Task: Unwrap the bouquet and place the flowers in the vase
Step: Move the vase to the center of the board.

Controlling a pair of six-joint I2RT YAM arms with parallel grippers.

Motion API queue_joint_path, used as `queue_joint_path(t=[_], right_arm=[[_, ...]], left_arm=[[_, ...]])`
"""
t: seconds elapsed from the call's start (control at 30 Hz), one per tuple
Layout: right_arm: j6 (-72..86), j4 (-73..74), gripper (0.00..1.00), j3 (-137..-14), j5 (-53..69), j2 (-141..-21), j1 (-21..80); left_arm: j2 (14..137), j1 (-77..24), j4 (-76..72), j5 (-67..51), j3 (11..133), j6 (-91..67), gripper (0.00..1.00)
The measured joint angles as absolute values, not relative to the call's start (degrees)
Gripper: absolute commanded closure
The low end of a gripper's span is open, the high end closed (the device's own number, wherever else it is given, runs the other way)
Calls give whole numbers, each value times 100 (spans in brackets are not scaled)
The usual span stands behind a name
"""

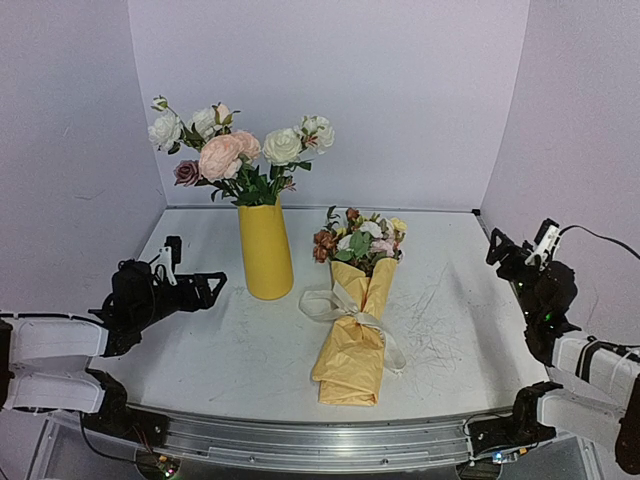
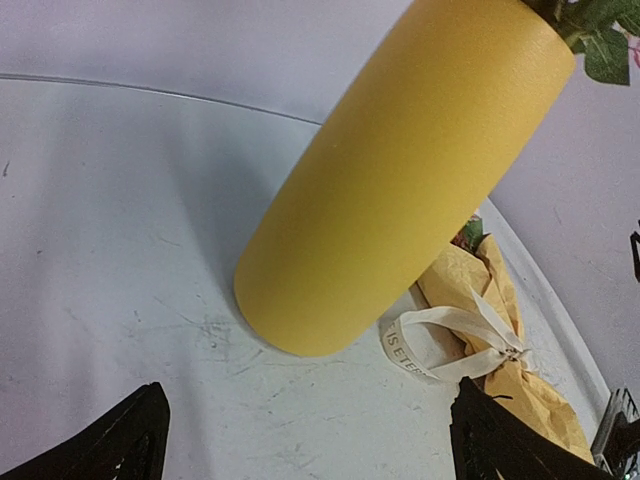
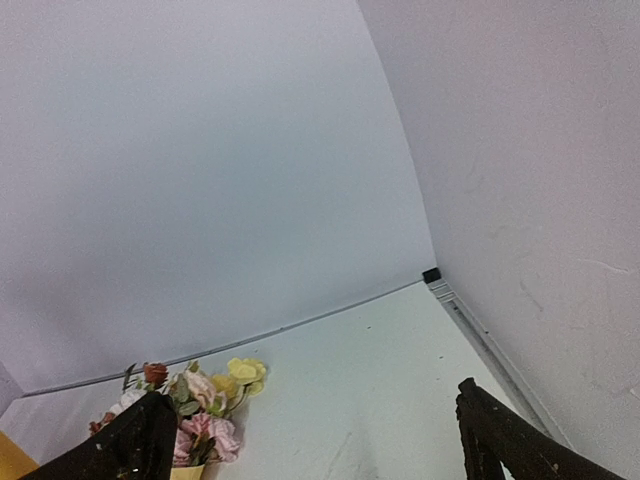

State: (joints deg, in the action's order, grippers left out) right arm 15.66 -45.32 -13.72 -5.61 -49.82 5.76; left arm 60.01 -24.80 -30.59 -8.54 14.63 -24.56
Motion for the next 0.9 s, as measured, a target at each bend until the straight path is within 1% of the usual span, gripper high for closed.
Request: queue_joint_path(t=[0.13, 0.23, 0.37, 0.4, 0.53, 0.67, 0.7, 0.77, 0.8, 0.9], right_arm=[[1662, -4372, 2, -1780, 279, -5236, 587], [1664, -4362, 2, -2056, 676, -5557, 770], [1505, -4239, 2, -2523, 703, -6182, 1820], [1452, -4239, 2, -2753, 681, -6466, 2220], [1376, -4296, 2, -3382, 598, -7288, 3033], [1313, -4449, 2, -4209, 454, -8350, 3848], [1271, -4499, 2, -4615, 414, -8816, 4150], [1225, -4545, 3, -5061, 414, -9312, 4447], [1181, -4574, 4, -5531, 419, -9784, 4668], [1129, -4595, 6, -6073, 523, -10333, 4901]], left_arm=[[6348, -2908, -3061, -694, 1734, -2268, 1], [6600, -2969, -3063, -620, 1951, -2180, 0], [6987, -2969, -3114, -556, 2259, -2064, 1], [7116, -2969, -3153, -541, 2340, -2045, 1], [7435, -2969, -3299, -541, 2477, -1973, 1], [7802, -2969, -3435, -541, 2729, -1920, 1], [7894, -2969, -3505, -539, 2814, -1916, 1], [7922, -2969, -3551, -541, 2851, -1900, 1], [7922, -2967, -3607, -541, 2853, -1892, 1], [7922, -2956, -3634, -545, 2853, -1883, 1]])
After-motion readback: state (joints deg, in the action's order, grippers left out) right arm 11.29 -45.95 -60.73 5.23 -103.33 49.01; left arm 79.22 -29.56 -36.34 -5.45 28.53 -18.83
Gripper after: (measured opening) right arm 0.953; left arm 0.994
